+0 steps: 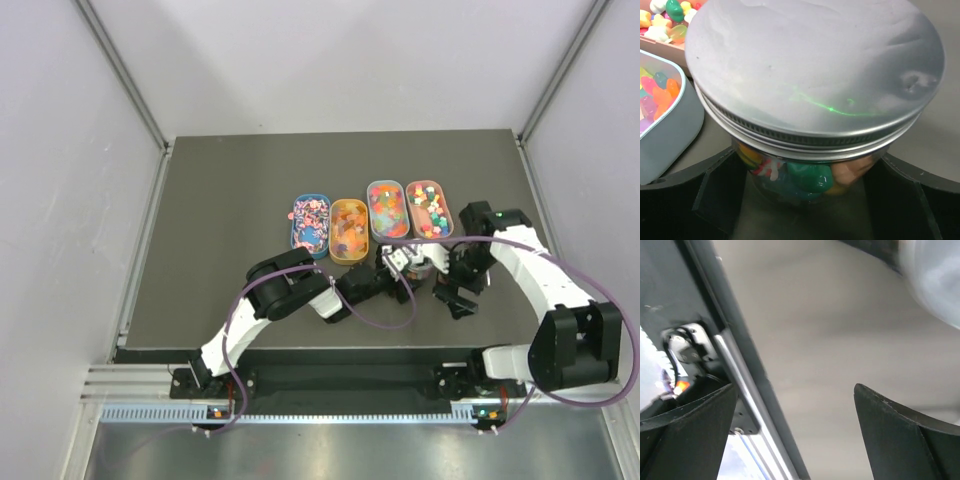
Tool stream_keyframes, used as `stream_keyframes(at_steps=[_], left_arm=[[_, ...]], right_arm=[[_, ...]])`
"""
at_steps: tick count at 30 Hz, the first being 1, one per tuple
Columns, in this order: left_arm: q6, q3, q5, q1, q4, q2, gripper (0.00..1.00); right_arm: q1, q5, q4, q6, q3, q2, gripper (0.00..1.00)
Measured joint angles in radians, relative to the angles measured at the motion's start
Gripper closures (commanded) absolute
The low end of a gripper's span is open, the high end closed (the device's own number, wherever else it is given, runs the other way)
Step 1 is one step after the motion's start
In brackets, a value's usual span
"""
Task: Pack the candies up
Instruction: Screw the bottle lid onto the packing bottle.
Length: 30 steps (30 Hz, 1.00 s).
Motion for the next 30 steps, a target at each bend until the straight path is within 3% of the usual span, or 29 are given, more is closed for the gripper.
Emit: stream_keyframes(at_steps=[8,12,17,26,30], left_arm=[[-0.008,0.023,-0.086,-0.011,-0.018,0.008,1.0],[-0.013,0.021,-0.097,-0.011,-0.019,0.006,1.0],[-0.016,0.018,-0.105,-0.015,-0.037,-0.004,1.0],[-0.045,-0.106,-0.271,-0.139,0.002,-0.064,1.0],[-0.047,-0.117,-0.31,-0.218,0.019,-0.061,1.0]], right_arm=[[-0.169,0.021,-0.034,-0.043,0.245,0.038,0.0],[-0.261,-0.058,0.031,-0.011,0.363,0.056,0.01],[-0.271,-0.252,0.082,0.002,0.39,0.066,0.0],[-0.275,-0.554,0.422,0.5,0.438,0.22,0.0],[-0.276,-0.743,0.336,0.524,0.6,0.409,0.0]])
